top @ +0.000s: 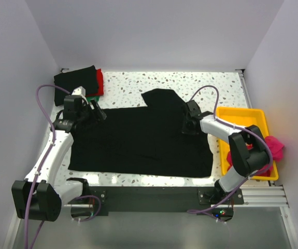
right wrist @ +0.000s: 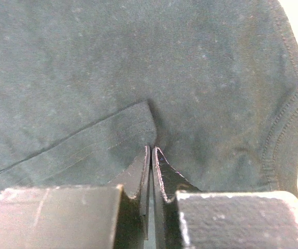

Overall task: Fold and stack the t-shirts
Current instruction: Fold the tshirt

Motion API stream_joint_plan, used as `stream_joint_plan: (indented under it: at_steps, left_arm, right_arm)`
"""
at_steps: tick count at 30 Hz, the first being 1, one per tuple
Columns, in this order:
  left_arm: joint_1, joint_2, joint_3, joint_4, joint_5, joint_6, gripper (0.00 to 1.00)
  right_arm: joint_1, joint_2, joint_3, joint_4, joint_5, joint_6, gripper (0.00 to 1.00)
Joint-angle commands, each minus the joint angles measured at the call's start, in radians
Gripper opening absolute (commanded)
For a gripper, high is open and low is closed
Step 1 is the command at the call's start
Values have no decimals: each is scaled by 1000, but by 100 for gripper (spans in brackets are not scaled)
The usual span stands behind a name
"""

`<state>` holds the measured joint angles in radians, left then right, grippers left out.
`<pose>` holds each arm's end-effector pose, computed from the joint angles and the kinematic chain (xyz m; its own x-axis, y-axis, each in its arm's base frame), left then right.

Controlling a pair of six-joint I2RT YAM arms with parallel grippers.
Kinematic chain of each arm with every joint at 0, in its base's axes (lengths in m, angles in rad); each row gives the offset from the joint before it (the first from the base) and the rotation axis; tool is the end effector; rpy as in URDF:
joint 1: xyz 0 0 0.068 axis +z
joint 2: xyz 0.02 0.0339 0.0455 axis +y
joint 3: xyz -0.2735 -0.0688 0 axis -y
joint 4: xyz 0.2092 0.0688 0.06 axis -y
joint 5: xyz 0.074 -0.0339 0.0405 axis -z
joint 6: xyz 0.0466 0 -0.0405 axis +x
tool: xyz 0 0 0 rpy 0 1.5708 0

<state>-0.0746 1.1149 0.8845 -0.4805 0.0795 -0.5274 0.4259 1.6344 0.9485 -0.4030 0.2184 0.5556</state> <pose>0.2074 -0.0192 0.2911 -0.6299 -0.4560 -0.6287 -0.2114 0.8796 -0.4262 0.2707 0.1117 0.1945 -0.8501 0.1798 -0.4950 0.1607 0.9837 0.0813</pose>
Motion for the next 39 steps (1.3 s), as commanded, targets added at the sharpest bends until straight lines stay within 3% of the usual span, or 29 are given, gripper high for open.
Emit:
stream_joint_plan:
  at_steps: [1, 20, 26, 33, 39]
  left_arm:
    - [2, 5, -10, 16, 22, 32, 74]
    - [2, 26, -41, 29, 22, 40, 75]
    - [2, 36, -108, 36, -29, -65, 73]
    - [2, -26, -216, -68, -380, -273, 61]
    - [39, 32, -176, -156, -492, -342, 52]
  right_arm:
    - [-1, -83, 33, -2, 24, -5, 0]
    - [-1, -123, 49, -30, 71, -14, 0]
    - [-1, -203, 41, -51, 64, -13, 0]
    - [-1, -251, 7, -50, 36, -5, 0]
    - [-1, -268, -28, -22, -13, 6, 0]
